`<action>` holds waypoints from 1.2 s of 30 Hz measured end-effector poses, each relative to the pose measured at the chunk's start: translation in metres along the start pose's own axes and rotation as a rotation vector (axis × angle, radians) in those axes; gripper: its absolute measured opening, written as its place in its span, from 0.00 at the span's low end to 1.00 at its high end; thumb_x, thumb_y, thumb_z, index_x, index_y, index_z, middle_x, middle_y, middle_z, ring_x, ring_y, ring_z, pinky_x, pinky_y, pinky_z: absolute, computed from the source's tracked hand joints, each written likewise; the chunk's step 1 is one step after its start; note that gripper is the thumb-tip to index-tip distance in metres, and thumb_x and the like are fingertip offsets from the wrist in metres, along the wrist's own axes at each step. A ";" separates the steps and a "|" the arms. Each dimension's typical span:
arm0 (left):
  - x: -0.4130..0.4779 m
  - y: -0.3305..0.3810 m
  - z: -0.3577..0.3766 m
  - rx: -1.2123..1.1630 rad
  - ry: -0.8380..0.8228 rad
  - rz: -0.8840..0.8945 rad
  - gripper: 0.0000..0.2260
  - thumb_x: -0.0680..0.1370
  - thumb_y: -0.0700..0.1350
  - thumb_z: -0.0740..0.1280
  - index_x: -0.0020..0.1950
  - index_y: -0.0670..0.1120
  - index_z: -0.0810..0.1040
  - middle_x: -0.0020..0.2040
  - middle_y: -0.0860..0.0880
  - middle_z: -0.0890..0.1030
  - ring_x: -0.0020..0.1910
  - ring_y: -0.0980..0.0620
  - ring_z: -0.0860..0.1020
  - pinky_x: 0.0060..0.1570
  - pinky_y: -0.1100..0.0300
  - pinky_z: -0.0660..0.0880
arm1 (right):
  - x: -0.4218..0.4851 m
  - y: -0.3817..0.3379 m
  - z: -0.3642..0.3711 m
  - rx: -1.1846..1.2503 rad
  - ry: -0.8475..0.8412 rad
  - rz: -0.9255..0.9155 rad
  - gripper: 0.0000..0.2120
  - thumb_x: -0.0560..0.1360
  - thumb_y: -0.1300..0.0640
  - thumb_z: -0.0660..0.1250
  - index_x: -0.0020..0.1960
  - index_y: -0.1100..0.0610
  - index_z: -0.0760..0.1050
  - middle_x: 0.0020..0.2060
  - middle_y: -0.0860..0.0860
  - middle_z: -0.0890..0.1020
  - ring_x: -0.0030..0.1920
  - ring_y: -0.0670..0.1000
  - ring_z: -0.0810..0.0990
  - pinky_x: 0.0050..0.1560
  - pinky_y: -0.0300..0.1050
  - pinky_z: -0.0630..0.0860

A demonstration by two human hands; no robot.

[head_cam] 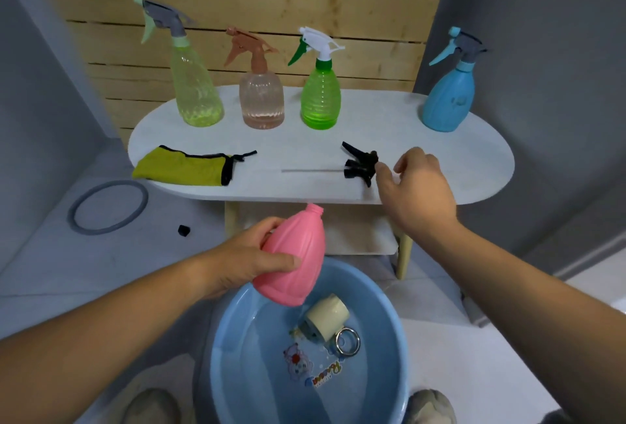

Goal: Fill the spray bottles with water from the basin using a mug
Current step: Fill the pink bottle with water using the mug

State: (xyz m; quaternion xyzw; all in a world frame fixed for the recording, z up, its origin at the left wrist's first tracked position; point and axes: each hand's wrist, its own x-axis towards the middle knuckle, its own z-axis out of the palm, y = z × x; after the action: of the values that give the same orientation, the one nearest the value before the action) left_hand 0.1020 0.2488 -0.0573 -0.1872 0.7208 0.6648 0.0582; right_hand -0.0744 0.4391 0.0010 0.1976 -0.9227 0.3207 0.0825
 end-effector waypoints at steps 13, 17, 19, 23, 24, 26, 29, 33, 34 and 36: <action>0.023 -0.099 0.034 0.017 0.144 -0.078 0.31 0.62 0.44 0.79 0.62 0.61 0.73 0.60 0.57 0.79 0.58 0.58 0.78 0.52 0.58 0.81 | -0.091 0.099 0.127 -0.344 -1.157 0.143 0.15 0.80 0.45 0.62 0.54 0.56 0.78 0.54 0.56 0.82 0.53 0.57 0.81 0.50 0.43 0.76; 0.020 -0.150 0.037 0.049 0.159 -0.150 0.30 0.70 0.38 0.80 0.64 0.59 0.72 0.60 0.57 0.78 0.59 0.57 0.78 0.52 0.57 0.80 | -0.114 0.139 0.171 -0.303 -1.041 0.345 0.22 0.79 0.46 0.64 0.66 0.59 0.75 0.63 0.56 0.79 0.63 0.57 0.78 0.58 0.44 0.73; 0.017 -0.170 0.035 0.067 0.171 -0.207 0.32 0.67 0.42 0.82 0.66 0.57 0.73 0.61 0.56 0.78 0.59 0.53 0.79 0.57 0.49 0.81 | -0.124 0.151 0.191 -0.170 -0.982 0.500 0.25 0.77 0.45 0.67 0.67 0.59 0.73 0.63 0.57 0.79 0.63 0.57 0.78 0.58 0.43 0.74; 0.017 -0.196 0.032 0.122 0.186 -0.264 0.37 0.58 0.54 0.79 0.66 0.57 0.73 0.60 0.56 0.80 0.58 0.52 0.80 0.56 0.47 0.81 | -0.135 0.168 0.221 0.001 -0.940 0.625 0.32 0.75 0.38 0.68 0.69 0.59 0.72 0.65 0.58 0.78 0.65 0.58 0.77 0.65 0.48 0.73; 0.018 -0.200 0.032 0.131 0.183 -0.270 0.38 0.56 0.57 0.79 0.65 0.58 0.73 0.60 0.57 0.80 0.58 0.53 0.80 0.56 0.48 0.81 | -0.135 0.171 0.226 0.012 -0.944 0.635 0.32 0.75 0.37 0.68 0.69 0.59 0.72 0.64 0.58 0.78 0.64 0.58 0.77 0.64 0.48 0.73; 0.021 -0.209 0.031 0.146 0.181 -0.285 0.37 0.54 0.59 0.78 0.62 0.61 0.73 0.59 0.58 0.80 0.57 0.54 0.80 0.56 0.47 0.81 | -0.136 0.176 0.236 0.043 -0.947 0.695 0.32 0.73 0.36 0.69 0.65 0.60 0.74 0.61 0.59 0.80 0.61 0.59 0.80 0.57 0.49 0.76; 0.024 -0.217 0.032 0.159 0.179 -0.307 0.34 0.55 0.59 0.79 0.60 0.67 0.74 0.59 0.58 0.80 0.56 0.53 0.81 0.54 0.44 0.83 | -0.139 0.179 0.242 0.106 -0.958 0.799 0.28 0.73 0.40 0.71 0.60 0.62 0.78 0.53 0.60 0.83 0.53 0.60 0.83 0.55 0.53 0.80; 0.023 -0.223 0.032 0.127 0.171 -0.340 0.33 0.55 0.58 0.81 0.56 0.74 0.73 0.58 0.59 0.80 0.56 0.52 0.81 0.41 0.51 0.85 | -0.142 0.185 0.247 0.319 -0.876 1.039 0.16 0.75 0.64 0.72 0.59 0.71 0.76 0.43 0.63 0.81 0.41 0.63 0.82 0.47 0.61 0.82; 0.022 -0.224 0.032 0.124 0.170 -0.344 0.34 0.54 0.58 0.81 0.57 0.73 0.73 0.59 0.58 0.80 0.57 0.51 0.80 0.40 0.53 0.85 | -0.143 0.185 0.246 0.359 -0.868 1.065 0.15 0.74 0.66 0.72 0.58 0.72 0.76 0.42 0.64 0.81 0.39 0.63 0.82 0.43 0.59 0.82; 0.022 -0.228 0.031 0.122 0.172 -0.345 0.37 0.54 0.59 0.81 0.61 0.67 0.74 0.61 0.56 0.79 0.58 0.49 0.80 0.43 0.51 0.85 | -0.143 0.184 0.245 0.433 -0.861 1.076 0.13 0.76 0.64 0.71 0.57 0.71 0.76 0.44 0.64 0.82 0.39 0.62 0.82 0.42 0.56 0.83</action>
State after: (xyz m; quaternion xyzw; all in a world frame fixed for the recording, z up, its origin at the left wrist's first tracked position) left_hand 0.1558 0.2643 -0.2810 -0.3600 0.7194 0.5816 0.1208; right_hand -0.0277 0.4623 -0.3334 -0.1634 -0.7584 0.3863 -0.4989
